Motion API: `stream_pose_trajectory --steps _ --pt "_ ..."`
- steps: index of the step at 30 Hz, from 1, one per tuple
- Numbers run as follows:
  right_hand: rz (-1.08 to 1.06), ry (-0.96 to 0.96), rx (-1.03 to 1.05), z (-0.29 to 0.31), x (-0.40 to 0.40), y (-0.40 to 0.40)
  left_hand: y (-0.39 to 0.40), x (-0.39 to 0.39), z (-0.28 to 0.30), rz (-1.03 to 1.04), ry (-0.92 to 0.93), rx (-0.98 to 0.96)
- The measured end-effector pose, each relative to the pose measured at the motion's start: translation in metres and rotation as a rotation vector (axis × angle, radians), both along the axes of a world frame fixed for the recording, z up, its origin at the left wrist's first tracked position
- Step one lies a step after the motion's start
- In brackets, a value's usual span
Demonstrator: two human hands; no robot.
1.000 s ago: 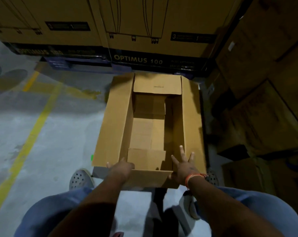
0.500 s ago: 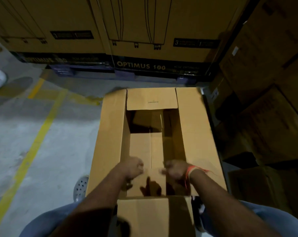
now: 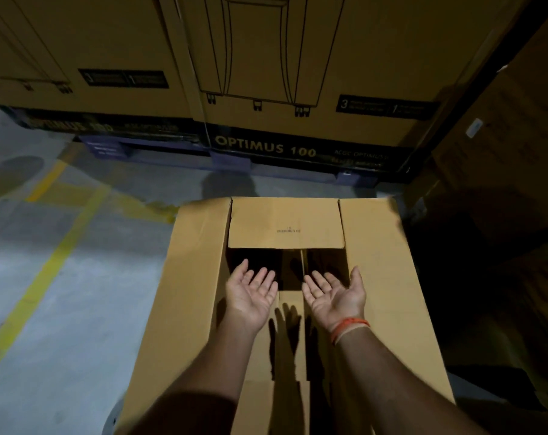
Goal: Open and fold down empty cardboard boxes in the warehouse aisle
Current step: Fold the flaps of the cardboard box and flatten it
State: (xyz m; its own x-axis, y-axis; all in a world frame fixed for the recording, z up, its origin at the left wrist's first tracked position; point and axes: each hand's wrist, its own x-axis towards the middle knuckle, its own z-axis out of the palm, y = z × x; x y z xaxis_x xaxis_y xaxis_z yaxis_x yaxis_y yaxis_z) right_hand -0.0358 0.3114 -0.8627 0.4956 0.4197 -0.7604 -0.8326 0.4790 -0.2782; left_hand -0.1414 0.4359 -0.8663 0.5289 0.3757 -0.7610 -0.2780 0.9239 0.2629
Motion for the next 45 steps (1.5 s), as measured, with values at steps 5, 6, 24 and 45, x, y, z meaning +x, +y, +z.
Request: stream_pose_trajectory --steps 5,6,24,45 --pt "0.062 -0.473 -0.081 0.021 0.045 0.042 0.046 0.043 0.015 0.079 0.012 0.457" --pt "0.131 -0.644 -0.172 0.027 0.058 0.05 0.059 0.049 0.017 -0.011 0.057 0.67" --pt "1.568 -1.608 -1.461 -0.029 0.163 0.074 0.163 0.073 -0.052 -1.189 0.984 1.982" --pt "1.625 -1.73 -1.557 -0.004 -0.088 -0.098 -0.016 -0.135 0.011 -1.153 0.998 1.422"
